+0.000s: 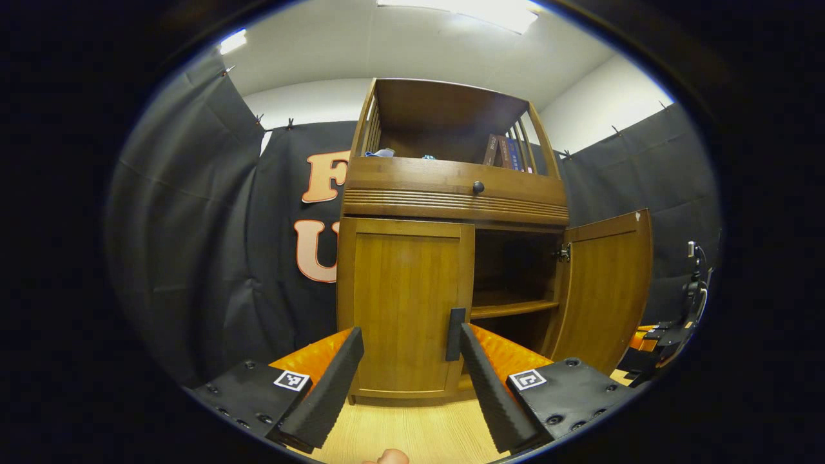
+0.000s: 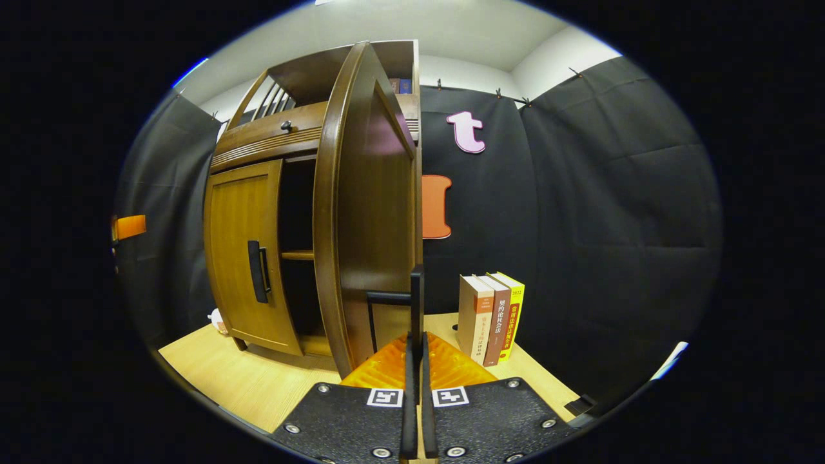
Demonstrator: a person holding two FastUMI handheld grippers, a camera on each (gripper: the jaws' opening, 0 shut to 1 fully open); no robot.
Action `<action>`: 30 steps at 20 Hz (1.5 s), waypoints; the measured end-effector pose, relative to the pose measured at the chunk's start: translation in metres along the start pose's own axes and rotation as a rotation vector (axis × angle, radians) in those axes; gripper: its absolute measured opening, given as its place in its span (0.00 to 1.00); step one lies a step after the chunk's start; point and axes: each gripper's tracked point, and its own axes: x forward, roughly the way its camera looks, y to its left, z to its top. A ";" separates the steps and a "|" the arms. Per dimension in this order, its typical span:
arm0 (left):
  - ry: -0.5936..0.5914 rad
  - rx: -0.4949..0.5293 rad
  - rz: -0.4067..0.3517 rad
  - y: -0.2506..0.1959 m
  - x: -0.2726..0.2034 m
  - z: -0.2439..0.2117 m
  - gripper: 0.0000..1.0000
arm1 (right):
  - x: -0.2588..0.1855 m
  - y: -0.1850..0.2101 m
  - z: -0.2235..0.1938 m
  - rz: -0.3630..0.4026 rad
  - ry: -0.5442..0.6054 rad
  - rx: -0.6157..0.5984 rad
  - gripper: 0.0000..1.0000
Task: Open the right door of the double-door shoe cabinet with the right hand, and open the left door with the left hand.
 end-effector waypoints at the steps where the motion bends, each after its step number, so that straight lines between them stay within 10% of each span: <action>1: -0.002 -0.002 -0.005 -0.005 0.002 0.000 0.93 | 0.000 -0.003 0.000 0.006 -0.001 0.003 0.02; 15: 0.016 0.014 -0.051 -0.056 0.050 -0.030 0.93 | -0.030 -0.087 0.004 -0.075 -0.066 0.043 0.05; 25: 0.042 -0.007 -0.064 -0.076 0.136 -0.082 0.93 | -0.040 -0.119 0.002 -0.118 -0.087 0.067 0.82; 30: 0.081 -0.040 -0.060 -0.077 0.180 -0.111 0.93 | -0.039 -0.126 0.007 -0.130 -0.109 0.061 0.96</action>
